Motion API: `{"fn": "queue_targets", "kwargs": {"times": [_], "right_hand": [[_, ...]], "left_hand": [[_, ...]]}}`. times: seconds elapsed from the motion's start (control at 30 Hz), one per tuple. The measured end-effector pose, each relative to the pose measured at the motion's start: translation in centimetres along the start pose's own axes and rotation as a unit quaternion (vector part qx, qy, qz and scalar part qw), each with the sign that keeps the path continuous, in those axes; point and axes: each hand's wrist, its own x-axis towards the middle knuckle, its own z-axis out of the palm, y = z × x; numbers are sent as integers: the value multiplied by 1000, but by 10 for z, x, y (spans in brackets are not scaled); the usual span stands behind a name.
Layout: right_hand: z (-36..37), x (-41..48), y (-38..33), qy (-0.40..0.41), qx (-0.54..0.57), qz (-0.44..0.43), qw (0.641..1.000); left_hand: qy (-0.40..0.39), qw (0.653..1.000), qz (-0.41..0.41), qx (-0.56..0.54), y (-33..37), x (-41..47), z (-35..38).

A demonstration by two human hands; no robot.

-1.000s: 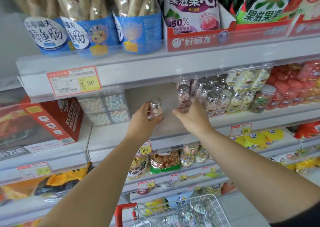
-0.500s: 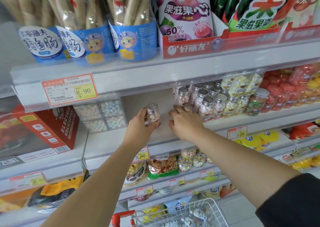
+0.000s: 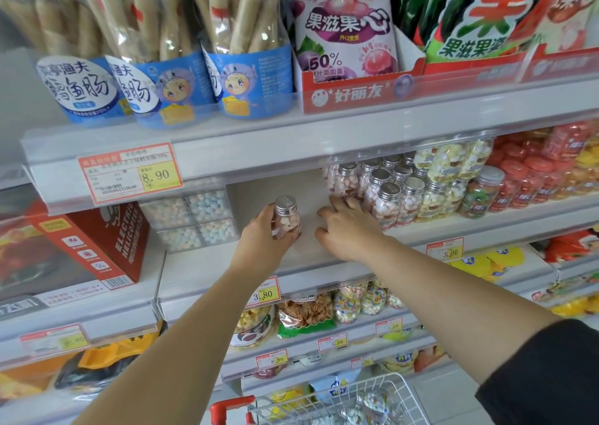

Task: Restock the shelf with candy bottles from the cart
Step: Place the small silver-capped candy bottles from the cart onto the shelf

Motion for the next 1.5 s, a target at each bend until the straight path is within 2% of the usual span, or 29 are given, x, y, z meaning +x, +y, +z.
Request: {"fn": "queue_targets", "kwargs": {"times": [0.13, 0.3, 0.57, 0.97, 1.13, 1.23, 1.3, 1.4, 1.5], "right_hand": [[-5, -25, 5, -4, 34, -46, 998], [-4, -72, 35, 29, 80, -83, 993], [-9, -91, 96, 77, 113, -43, 990], [-1, -93, 102, 75, 132, -59, 987], [8, -103, 102, 142, 127, -92, 977], [23, -123, 96, 179, 138, -138, 964], [38, -139, 94, 167, 154, -153, 962], [78, -164, 103, 76, 196, -136, 968], [124, -189, 119, -67, 189, -116, 973]], "left_hand": [[-28, 999, 7, 36, 4, 8, 4], [-46, 998, 12, 26, 30, 25, 35], [-32, 997, -20, -74, 70, 47, 85], [-7, 995, -28, -99, 65, 58, 89], [-2, 997, -29, -78, 69, 42, 82], [42, 997, 32, -57, 77, 2, 67], [68, 993, 85, -48, 75, -39, 59], [75, 989, 115, -51, 56, -108, 65], [30, 998, 20, -54, 13, -171, 102]]}}
